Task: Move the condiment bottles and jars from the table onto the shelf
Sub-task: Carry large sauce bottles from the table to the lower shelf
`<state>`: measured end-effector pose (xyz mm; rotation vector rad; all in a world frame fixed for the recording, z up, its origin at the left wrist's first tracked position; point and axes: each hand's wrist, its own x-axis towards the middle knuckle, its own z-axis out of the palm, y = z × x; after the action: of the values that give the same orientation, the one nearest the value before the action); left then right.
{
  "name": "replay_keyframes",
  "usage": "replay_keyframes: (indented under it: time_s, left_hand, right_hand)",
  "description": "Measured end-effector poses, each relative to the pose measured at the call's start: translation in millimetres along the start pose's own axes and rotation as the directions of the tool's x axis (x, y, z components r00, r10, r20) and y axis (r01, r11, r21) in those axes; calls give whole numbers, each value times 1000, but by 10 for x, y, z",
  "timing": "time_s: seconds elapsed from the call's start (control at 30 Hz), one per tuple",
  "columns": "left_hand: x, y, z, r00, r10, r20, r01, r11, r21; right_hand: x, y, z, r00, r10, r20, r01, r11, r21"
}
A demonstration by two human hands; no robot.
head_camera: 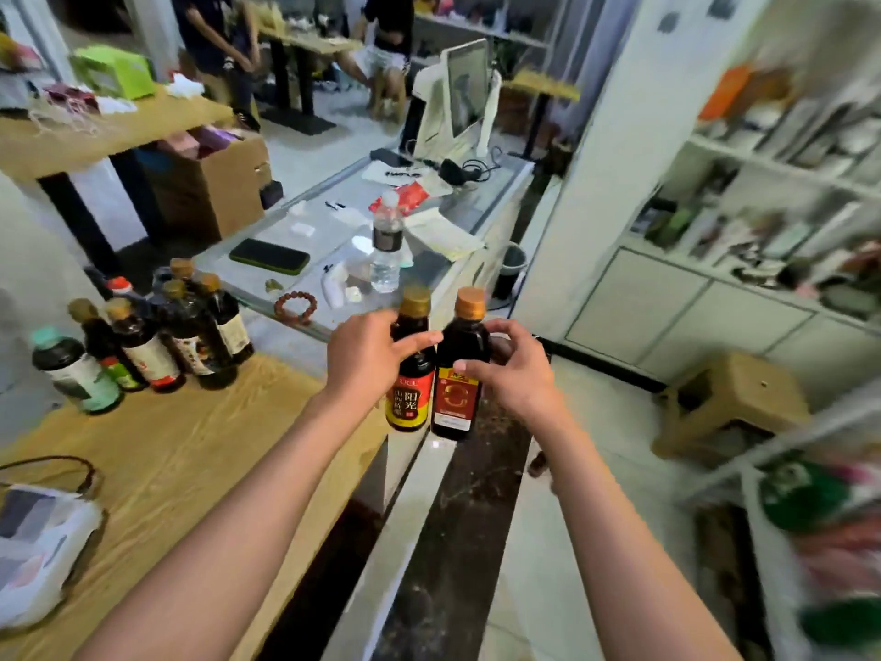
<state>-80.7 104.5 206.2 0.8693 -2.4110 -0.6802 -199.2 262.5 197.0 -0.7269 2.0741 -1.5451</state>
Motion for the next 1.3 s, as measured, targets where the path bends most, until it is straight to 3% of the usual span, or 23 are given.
replay_keyframes:
  time_s: [0.23, 0.47, 0.7, 1.07, 1.3]
  left_hand:
    - [98, 1520, 822, 967, 227, 116, -217, 972, -96]
    - [-82, 3316, 1665, 873, 440, 213, -397, 892, -216]
    - [-280, 4827, 2410, 780, 589, 213, -525, 800, -291]
    - [-332, 6288, 3037, 620, 770, 149, -659, 615, -433]
    - [-30, 7162, 3431, 480, 869, 119, -734, 472, -488]
  right_hand:
    - [-327, 269, -1590, 964, -17, -266, 23, 1000, 20]
    - [-869, 471, -3381, 877, -32, -479, 55, 998, 34]
    - [-1334, 626, -4838, 780, -65, -623, 91, 996, 10]
    - [-1684, 584, -6149, 635, -59, -770, 141, 989, 41]
    - [-1525, 559, -6862, 494, -59, -867, 112, 994, -4]
